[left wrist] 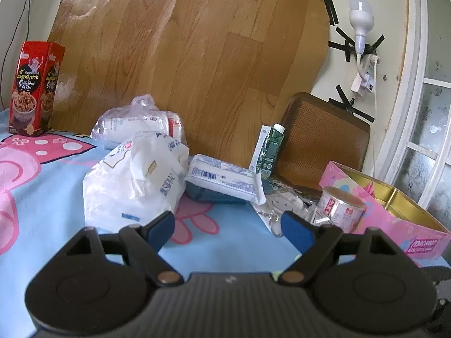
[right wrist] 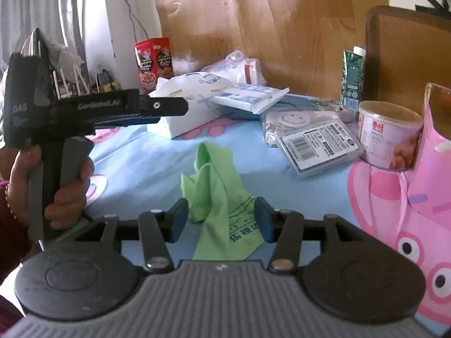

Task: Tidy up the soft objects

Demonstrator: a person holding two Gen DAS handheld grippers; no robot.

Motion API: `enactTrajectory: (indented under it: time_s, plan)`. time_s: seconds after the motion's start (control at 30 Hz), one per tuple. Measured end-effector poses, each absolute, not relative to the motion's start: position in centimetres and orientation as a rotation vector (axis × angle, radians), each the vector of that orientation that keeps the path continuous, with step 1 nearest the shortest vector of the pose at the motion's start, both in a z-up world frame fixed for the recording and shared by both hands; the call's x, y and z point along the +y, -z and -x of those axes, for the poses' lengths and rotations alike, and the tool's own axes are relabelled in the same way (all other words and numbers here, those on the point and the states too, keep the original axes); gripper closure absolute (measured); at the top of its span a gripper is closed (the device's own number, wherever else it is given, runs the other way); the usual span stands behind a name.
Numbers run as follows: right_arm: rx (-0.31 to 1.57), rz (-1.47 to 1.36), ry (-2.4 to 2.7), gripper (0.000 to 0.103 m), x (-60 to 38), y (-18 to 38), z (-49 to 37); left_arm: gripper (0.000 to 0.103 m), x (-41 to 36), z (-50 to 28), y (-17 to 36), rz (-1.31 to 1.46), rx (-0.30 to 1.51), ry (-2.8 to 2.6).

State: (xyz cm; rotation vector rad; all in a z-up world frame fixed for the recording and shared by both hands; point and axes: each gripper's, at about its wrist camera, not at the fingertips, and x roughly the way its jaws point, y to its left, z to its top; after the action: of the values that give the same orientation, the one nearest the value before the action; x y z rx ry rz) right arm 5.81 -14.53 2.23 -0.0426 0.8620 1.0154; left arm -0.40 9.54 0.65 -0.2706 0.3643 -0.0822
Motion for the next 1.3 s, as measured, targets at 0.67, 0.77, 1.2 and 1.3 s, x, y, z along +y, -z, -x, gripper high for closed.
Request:
enactTrajectory:
  time_s: [0.67, 0.77, 1.2, 1.3]
  plan:
    - [0.854, 0.058, -1.028, 0.038, -14.4, -2.0, -5.9, 0.018, 9.6, 0.3, -0.7, 0.263, 0.364, 0.122]
    - [0.854, 0.056, -1.024, 0.037, -14.4, -2.0, -5.9, 0.018, 9.6, 0.3, -0.7, 0.266, 0.364, 0.124]
    - [0.849, 0.051, -1.014, 0.032, -14.4, -2.0, -5.9, 0.019, 11.3, 0.3, -0.7, 0.389, 0.413, 0.186]
    - [0.850, 0.048, -1.013, 0.032, -14.3, -2.0, -5.9, 0.019, 11.9, 1.0, -0.9, 0.491, 0.425, 0.249]
